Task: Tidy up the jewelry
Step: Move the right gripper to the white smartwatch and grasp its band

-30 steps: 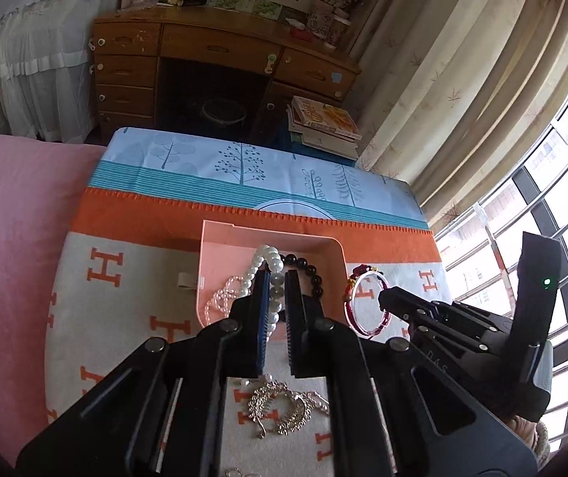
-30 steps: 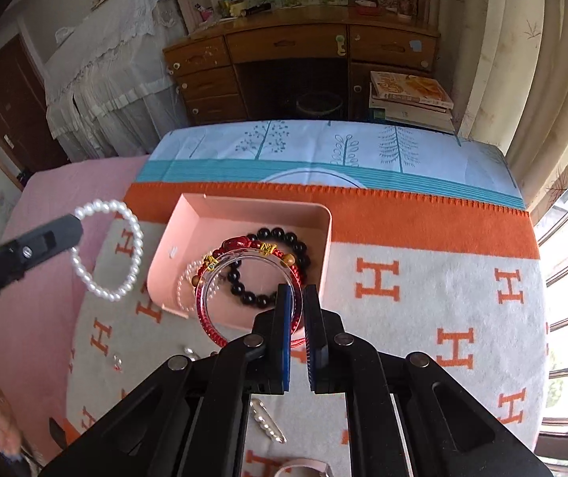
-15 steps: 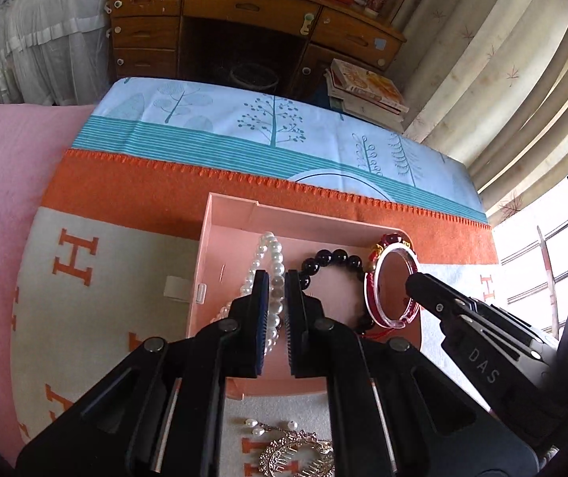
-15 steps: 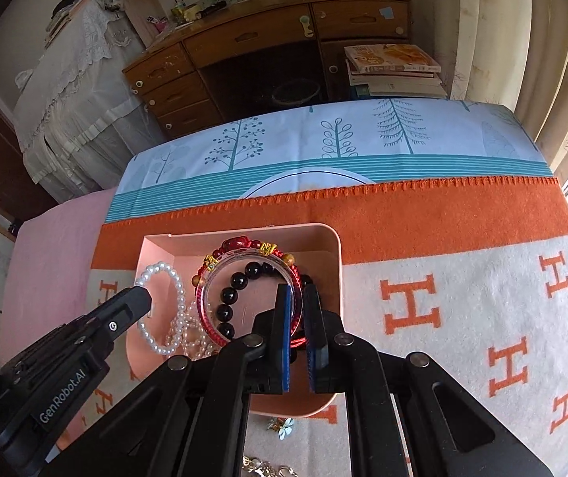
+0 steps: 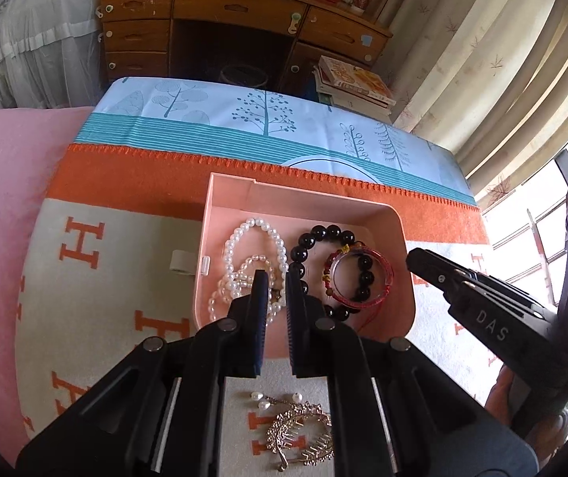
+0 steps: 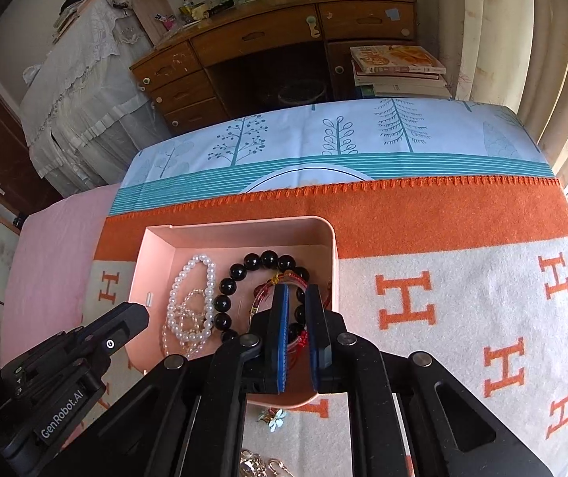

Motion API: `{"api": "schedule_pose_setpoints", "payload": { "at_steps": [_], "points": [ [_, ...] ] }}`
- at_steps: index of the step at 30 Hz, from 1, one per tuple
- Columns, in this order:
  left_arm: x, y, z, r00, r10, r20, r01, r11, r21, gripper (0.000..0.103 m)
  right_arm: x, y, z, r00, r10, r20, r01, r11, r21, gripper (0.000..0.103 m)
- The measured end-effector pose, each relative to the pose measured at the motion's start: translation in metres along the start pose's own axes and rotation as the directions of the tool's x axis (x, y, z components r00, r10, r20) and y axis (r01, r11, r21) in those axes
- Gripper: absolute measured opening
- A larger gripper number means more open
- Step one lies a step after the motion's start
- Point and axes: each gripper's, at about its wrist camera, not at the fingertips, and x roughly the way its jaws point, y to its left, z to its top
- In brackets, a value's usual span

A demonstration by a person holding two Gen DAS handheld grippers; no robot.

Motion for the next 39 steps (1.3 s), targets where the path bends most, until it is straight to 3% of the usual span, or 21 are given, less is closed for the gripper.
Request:
{"api": "schedule_pose_setpoints", "payload": {
  "at_steps": [8,14,18,21,25,31,36,37,39],
  "points": [
    [-0.048,0.018,-0.024,0.999,-0.039,0.033,0.04,0.999,-0.019,0.006,-0.052,0.007,-0.033,0.998,0.032,0.049,-0.029,0.997,-0.076,0.009],
    [-0.069,0.021,-0.055,0.998,-0.046,-0.042,0.048,0.998,0.044,0.006,-0.097,0.016,-0.076,0.997,0.043,0.072,-0.03,0.985,-0.17,0.01],
    [-0.083,0.018,-0.074,0.992,-0.083,-0.1,0.089,0.995,0.054,0.006,-0.128,0.018,-0.105,0.995,0.046,0.094,-0.021,0.967,-0.252,0.036],
    [-0.096,0.011,-0.083,0.995,-0.056,-0.084,0.063,0.995,0.08,0.006,-0.15,0.017,-0.129,0.993,0.023,0.113,0.013,0.95,-0.311,0.037],
    [-0.113,0.003,-0.093,0.995,-0.081,-0.06,0.086,0.993,0.082,0.006,-0.172,0.007,-0.155,0.995,0.012,0.103,0.023,0.94,-0.339,0.037],
    [-0.102,-0.017,-0.107,0.983,-0.122,-0.135,0.135,0.987,0.085,0.006,-0.181,-0.011,-0.194,0.999,0.018,0.042,-0.001,0.927,-0.375,0.037],
    [-0.072,-0.027,-0.116,0.963,-0.16,-0.215,0.171,0.985,0.033,0.007,-0.162,-0.006,-0.236,0.999,0.014,-0.032,-0.027,0.875,-0.483,0.037],
    [-0.065,-0.029,-0.117,0.96,-0.16,-0.228,0.169,0.985,0.02,0.008,-0.155,-0.004,-0.243,0.999,0.007,-0.045,-0.029,0.864,-0.503,0.037],
    [-0.051,-0.03,-0.118,0.956,-0.161,-0.246,0.166,0.986,-0.002,0.033,-0.14,0.0,-0.254,0.997,-0.005,-0.075,-0.036,0.846,-0.532,0.037]
  ]
}}
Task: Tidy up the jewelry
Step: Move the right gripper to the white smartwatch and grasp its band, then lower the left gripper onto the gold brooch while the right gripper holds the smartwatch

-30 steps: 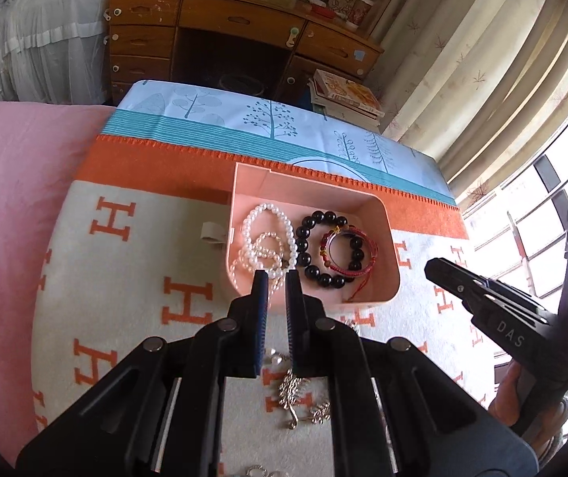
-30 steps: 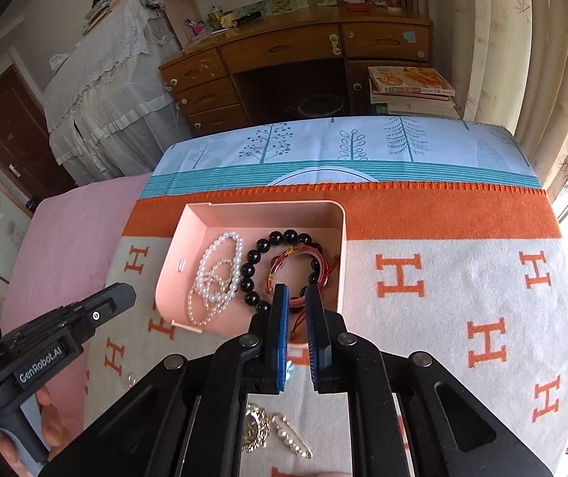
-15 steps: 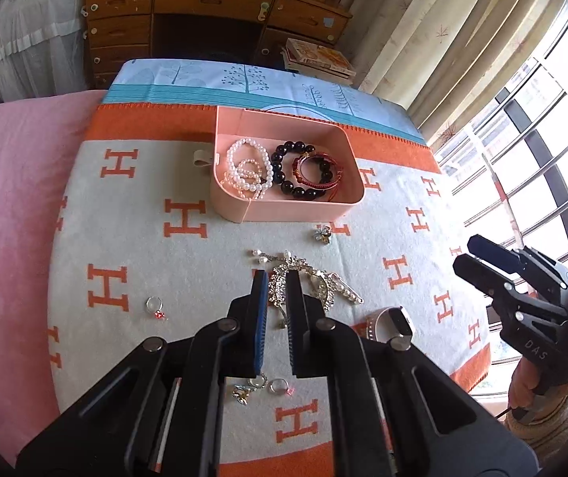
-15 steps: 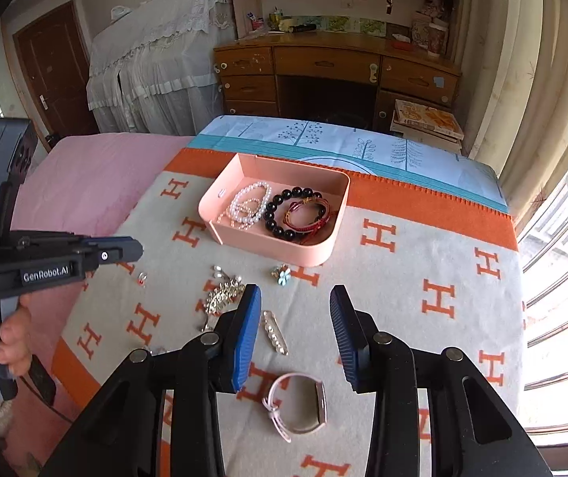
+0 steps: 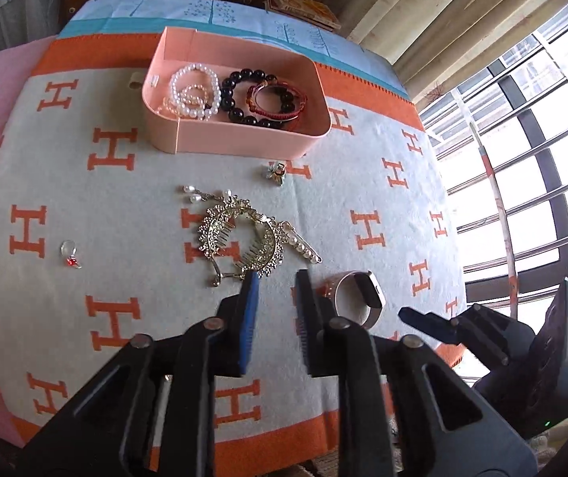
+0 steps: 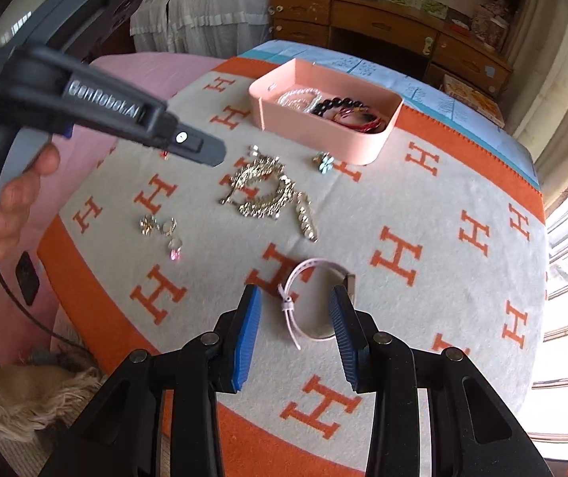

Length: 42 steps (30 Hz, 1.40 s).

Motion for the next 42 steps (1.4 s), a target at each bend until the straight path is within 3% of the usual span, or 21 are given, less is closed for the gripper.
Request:
{"api": "schedule_pose_setpoints", "payload": {
  "at_steps": [2,8,11,13,16,19,21,23,31,42],
  "points": [
    [0.009,0.001,0.004,1.0,-0.01,0.019,0.01,1.0,-0.029,0.048,0.014,0.004,-0.004,1.0,0.01,-0.028,-0.01,1.0,-0.02,0.037],
    [0.03,0.01,0.022,0.999,0.003,0.036,0.003,0.99,-0.138,0.048,0.063,0.008,0.0,0.996,0.002,-0.094,-0.009,0.997,-0.072,0.035],
    [0.039,0.017,0.028,0.999,0.015,0.034,-0.008,0.979,-0.204,0.047,0.07,0.007,-0.001,0.996,0.008,-0.084,-0.014,0.997,-0.079,0.024],
    [0.045,0.022,0.03,0.999,0.021,0.033,-0.012,0.969,-0.247,0.047,0.071,0.006,-0.001,0.997,-0.007,-0.08,0.001,0.997,-0.083,0.009],
    [0.054,0.026,0.034,0.999,0.031,0.032,-0.019,0.952,-0.306,0.047,0.068,-0.002,0.0,0.998,0.005,-0.063,-0.008,0.999,-0.045,0.009],
    [0.06,0.025,0.037,0.997,0.064,0.035,-0.048,0.941,-0.334,0.039,0.059,-0.016,-0.001,0.999,0.02,-0.031,-0.02,1.0,0.001,0.009],
    [0.064,0.024,0.039,0.996,0.081,0.027,-0.067,0.935,-0.348,0.028,0.054,-0.022,-0.003,0.999,0.04,-0.01,-0.04,0.999,0.026,0.009],
    [0.068,0.02,0.041,0.994,0.113,0.014,-0.101,0.932,-0.347,0.023,0.05,-0.028,-0.005,0.998,0.058,0.004,-0.059,0.997,0.045,0.009],
    [0.088,0.008,0.043,0.979,0.19,-0.069,-0.202,0.918,-0.342,0.022,0.044,-0.04,-0.016,0.992,0.12,0.041,-0.122,0.989,0.079,0.009],
    [0.101,-0.011,0.049,0.955,0.282,-0.096,-0.298,0.912,-0.281,0.019,0.05,-0.06,-0.028,0.983,0.175,0.054,-0.18,0.975,0.126,0.01]
  ]
}}
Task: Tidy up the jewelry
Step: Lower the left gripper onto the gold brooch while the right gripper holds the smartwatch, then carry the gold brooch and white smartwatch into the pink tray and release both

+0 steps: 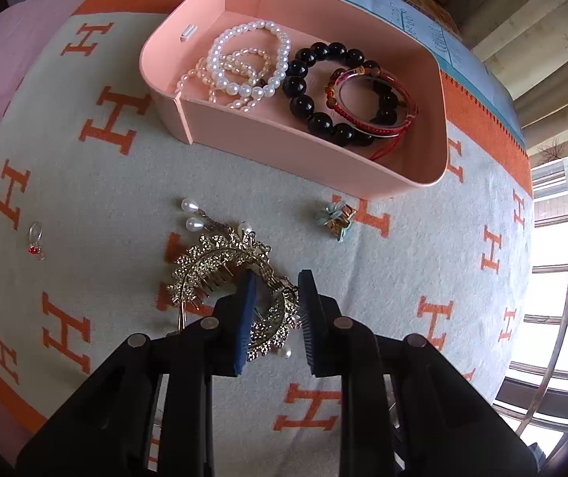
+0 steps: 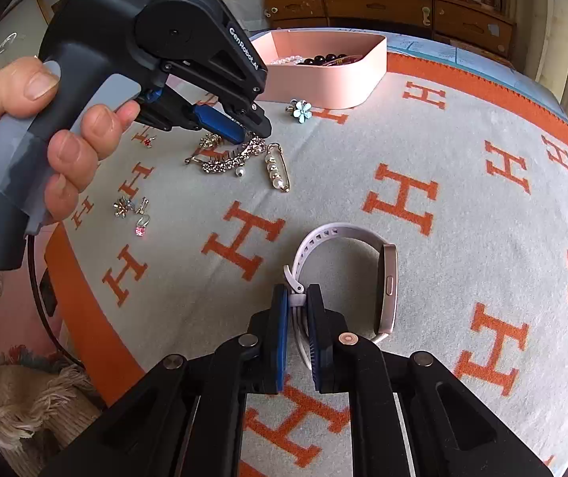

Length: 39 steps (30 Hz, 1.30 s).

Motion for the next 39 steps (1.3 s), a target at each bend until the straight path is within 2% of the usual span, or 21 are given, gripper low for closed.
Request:
{"api": "schedule_pose_setpoints", "payload": {
  "at_steps": [3,6,15,17,18,31,35,39],
  "points": [
    [0.0,-0.004,0.003,0.999,0.04,0.003,-0.04,0.999,0.016,0.019,-0.001,-0.001,-0.001,1.0,0.009,0.006,-0.009,1.0,0.007,0.01],
    [0.002,-0.008,0.005,0.999,0.039,-0.006,-0.039,0.999,0.024,0.019,-0.001,-0.001,-0.001,1.0,0.015,0.009,-0.015,1.0,0.01,0.01],
    [-0.011,-0.011,-0.004,0.998,0.031,0.056,-0.037,0.993,0.116,0.018,-0.003,-0.001,-0.001,1.0,0.012,0.006,-0.012,1.0,0.025,0.01],
    [-0.021,-0.009,-0.009,0.997,0.021,0.074,-0.031,0.991,0.134,0.014,-0.005,0.001,0.0,1.0,0.007,0.008,-0.007,1.0,0.028,0.01],
    [-0.025,-0.008,-0.01,0.997,0.02,0.076,-0.03,0.99,0.141,0.006,-0.006,0.002,0.001,1.0,0.004,0.01,-0.005,1.0,0.028,0.01],
    [-0.094,0.041,-0.02,0.987,-0.045,0.155,0.016,0.983,0.182,0.006,-0.029,0.026,0.024,0.999,-0.015,0.04,0.014,1.0,0.025,0.01],
    [-0.132,0.043,-0.021,0.976,-0.083,0.202,0.034,0.972,0.234,0.006,-0.046,0.028,0.044,0.997,-0.025,0.071,0.022,0.999,0.046,0.009],
    [-0.172,0.034,-0.015,0.955,-0.126,0.269,0.046,0.957,0.285,0.006,-0.074,0.023,0.079,0.991,-0.02,0.13,0.008,0.996,0.093,0.009]
  ]
}}
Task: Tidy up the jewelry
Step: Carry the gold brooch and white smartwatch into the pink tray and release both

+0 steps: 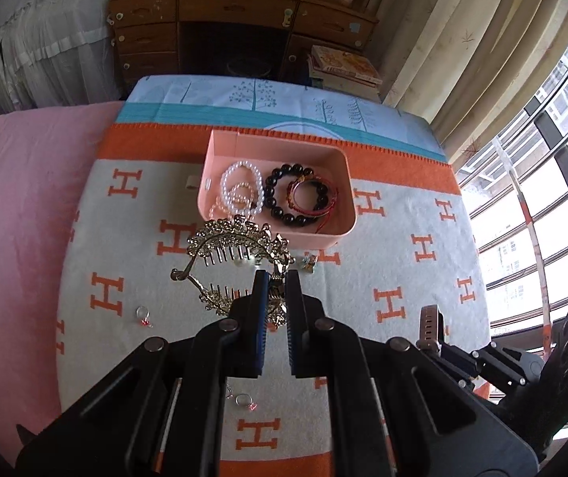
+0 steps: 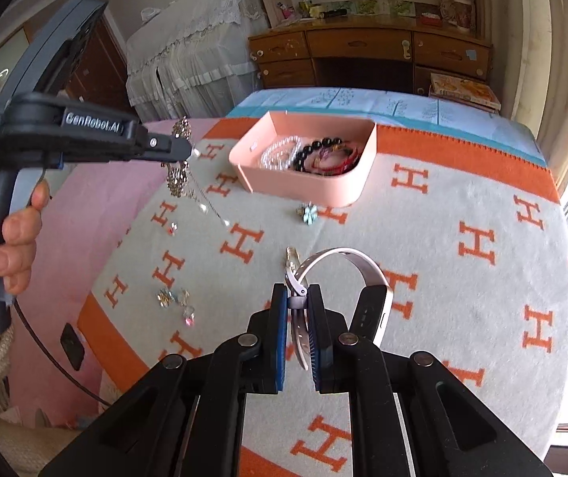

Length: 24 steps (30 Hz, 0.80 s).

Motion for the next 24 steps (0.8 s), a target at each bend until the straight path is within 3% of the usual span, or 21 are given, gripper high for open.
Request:
{"api": "schedule_pose_setpoints", "payload": {
  "at_steps": [6,11,18,24],
  "points": [
    [-0.026,-0.009,0.036,0.997,-0.047,0.061,0.044,0.998,0.05,0.006,-0.027,-0.005,0.075,0.994,0.016,0.107,-0.024,0.997,0.075,0.009],
    [-0.019,-0.015,0.059,0.995,-0.065,0.071,0.059,0.995,0.081,0.006,-0.016,-0.015,0.138,0.989,0.066,0.133,-0.085,0.986,0.144,0.01],
    [0.042,-0.005,0.083,0.996,-0.085,0.015,0.084,0.994,0.065,0.006,0.05,-0.03,0.19,0.99,0.121,0.075,-0.136,0.956,0.258,0.01],
    [0.11,0.012,0.09,0.993,-0.11,-0.049,0.112,0.993,0.031,0.006,0.129,-0.049,0.195,0.992,0.125,-0.014,-0.114,0.938,0.328,0.01]
  ]
}}
